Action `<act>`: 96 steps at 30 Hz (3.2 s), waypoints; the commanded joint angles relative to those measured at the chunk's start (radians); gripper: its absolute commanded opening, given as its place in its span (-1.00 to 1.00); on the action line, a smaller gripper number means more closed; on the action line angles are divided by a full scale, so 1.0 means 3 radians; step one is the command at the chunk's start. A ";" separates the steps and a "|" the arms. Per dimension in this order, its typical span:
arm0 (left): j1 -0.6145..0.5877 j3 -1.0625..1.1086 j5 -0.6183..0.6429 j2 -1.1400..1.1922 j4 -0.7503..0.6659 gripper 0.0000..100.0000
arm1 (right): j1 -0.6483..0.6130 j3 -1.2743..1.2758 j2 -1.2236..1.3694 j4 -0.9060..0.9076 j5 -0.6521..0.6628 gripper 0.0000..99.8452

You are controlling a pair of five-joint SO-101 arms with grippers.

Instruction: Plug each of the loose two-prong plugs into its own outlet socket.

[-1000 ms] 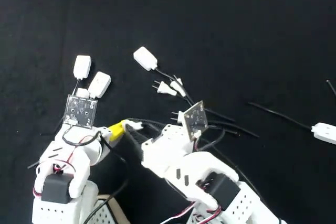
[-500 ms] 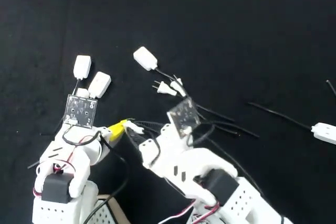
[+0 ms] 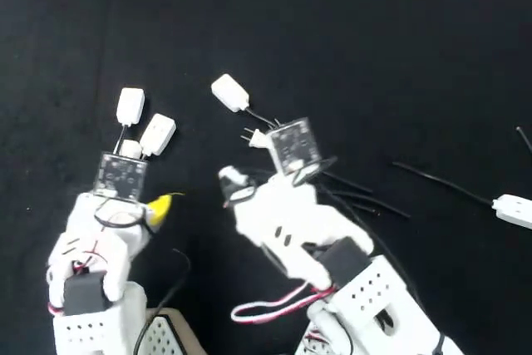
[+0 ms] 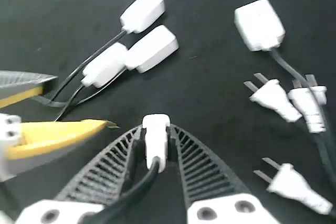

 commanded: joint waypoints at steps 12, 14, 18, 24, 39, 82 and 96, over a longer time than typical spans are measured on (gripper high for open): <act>-0.0064 -0.1158 -0.0133 0.1560 -0.0563 -0.52 | 0.0875 -0.1143 0.1082 0.0726 0.0501 -0.97; 0.0120 -0.1527 -0.0286 0.2199 -0.0552 -0.50 | 0.0885 -0.1245 0.1322 0.0752 0.0716 -0.97; 0.0141 -0.2330 -0.0445 0.3442 -0.0547 -0.43 | 0.0977 -0.1353 0.1578 0.0747 0.1125 -0.97; 0.0161 -0.3281 -0.0767 0.4803 -0.0384 -0.40 | 0.1386 -0.1409 0.1644 0.0604 0.1135 -0.97; 0.0744 -0.4150 -0.0588 0.6214 -0.0378 -0.41 | 0.1637 -0.1419 0.1828 0.0373 0.1422 -0.98; 0.0555 -0.4549 -0.0276 0.6715 -0.0460 -0.91 | 0.1637 -0.1752 0.2713 0.0210 0.1616 -0.98; 0.1092 -0.3245 -0.0711 0.5565 0.0046 -0.94 | 0.1637 -0.1736 0.2713 0.0210 0.1703 -0.98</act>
